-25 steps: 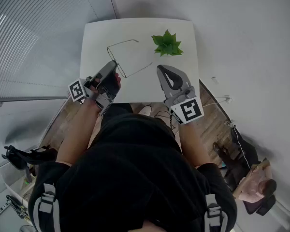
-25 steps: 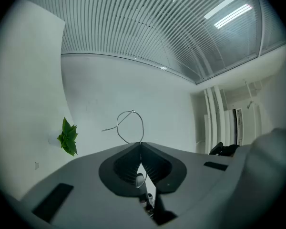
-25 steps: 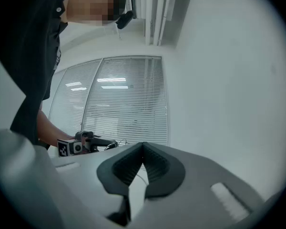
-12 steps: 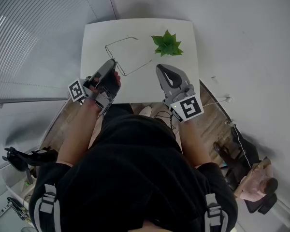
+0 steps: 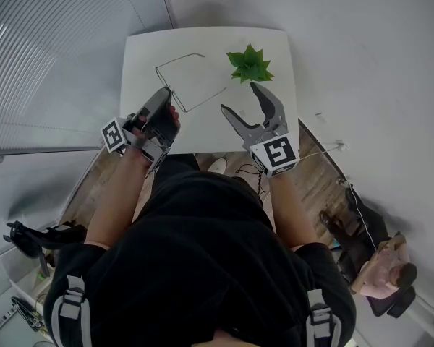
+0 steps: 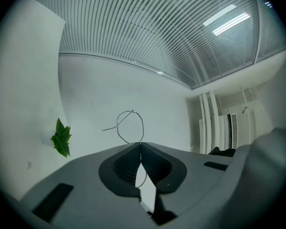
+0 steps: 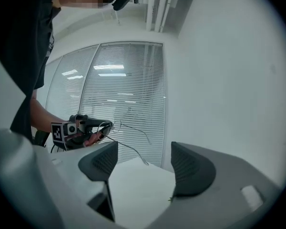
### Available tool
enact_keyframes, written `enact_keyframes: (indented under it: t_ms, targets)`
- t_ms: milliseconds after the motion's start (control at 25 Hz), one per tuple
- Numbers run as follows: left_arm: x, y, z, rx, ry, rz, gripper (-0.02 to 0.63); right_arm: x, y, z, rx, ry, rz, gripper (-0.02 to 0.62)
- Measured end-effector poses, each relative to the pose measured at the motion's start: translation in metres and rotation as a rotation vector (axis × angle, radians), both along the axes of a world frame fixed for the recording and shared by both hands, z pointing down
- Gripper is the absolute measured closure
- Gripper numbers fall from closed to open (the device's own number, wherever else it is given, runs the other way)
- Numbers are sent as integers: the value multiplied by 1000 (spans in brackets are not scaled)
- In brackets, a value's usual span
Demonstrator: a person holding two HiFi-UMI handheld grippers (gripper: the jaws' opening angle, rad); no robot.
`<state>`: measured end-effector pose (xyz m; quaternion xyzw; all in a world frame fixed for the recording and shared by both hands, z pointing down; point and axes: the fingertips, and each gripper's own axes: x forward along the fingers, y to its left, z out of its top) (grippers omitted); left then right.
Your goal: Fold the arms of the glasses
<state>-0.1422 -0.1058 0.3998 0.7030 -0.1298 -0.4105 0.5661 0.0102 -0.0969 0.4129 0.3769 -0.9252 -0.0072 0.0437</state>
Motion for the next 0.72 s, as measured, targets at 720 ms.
enact_keyframes:
  t_ms: [720]
  targets:
    - [-3, -6, -13, 15, 29, -28, 595, 8, -12, 11, -1, 37, 37, 224]
